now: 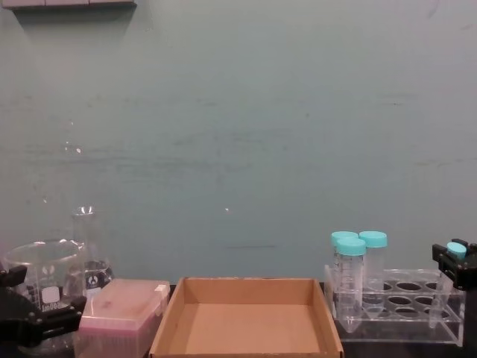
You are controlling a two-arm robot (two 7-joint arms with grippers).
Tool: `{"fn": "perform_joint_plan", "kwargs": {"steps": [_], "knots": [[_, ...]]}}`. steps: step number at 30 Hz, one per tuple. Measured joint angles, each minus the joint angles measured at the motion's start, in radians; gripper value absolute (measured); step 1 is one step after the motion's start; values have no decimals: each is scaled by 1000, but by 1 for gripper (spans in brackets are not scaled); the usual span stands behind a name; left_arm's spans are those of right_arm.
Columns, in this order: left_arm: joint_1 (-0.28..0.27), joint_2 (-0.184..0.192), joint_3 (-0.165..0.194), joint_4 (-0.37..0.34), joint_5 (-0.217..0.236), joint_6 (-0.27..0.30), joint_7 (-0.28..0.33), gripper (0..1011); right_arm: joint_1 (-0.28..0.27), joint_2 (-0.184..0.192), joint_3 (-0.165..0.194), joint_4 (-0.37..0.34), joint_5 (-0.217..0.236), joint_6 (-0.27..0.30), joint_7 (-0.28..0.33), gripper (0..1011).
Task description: Use the right hand to move the test tube from the test tube rack into the box.
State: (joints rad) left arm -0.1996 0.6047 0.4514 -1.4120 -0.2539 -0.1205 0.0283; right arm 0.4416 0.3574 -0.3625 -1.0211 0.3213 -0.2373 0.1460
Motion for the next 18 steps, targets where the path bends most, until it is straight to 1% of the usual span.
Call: {"fn": "perform_joint_plan", "kwargs": {"steps": [11,16,18], "knots": [[0,0,0,0,0,0,0,1000,-1,-1,2,0,0,-1,3,274],[0,0,0,0,0,0,0,1000,-9,-4,17,-13,-3,-11,16,274],[0,0,0,0,0,0,0,1000,-15,-5,28,-31,-2,-12,21,274]]}}
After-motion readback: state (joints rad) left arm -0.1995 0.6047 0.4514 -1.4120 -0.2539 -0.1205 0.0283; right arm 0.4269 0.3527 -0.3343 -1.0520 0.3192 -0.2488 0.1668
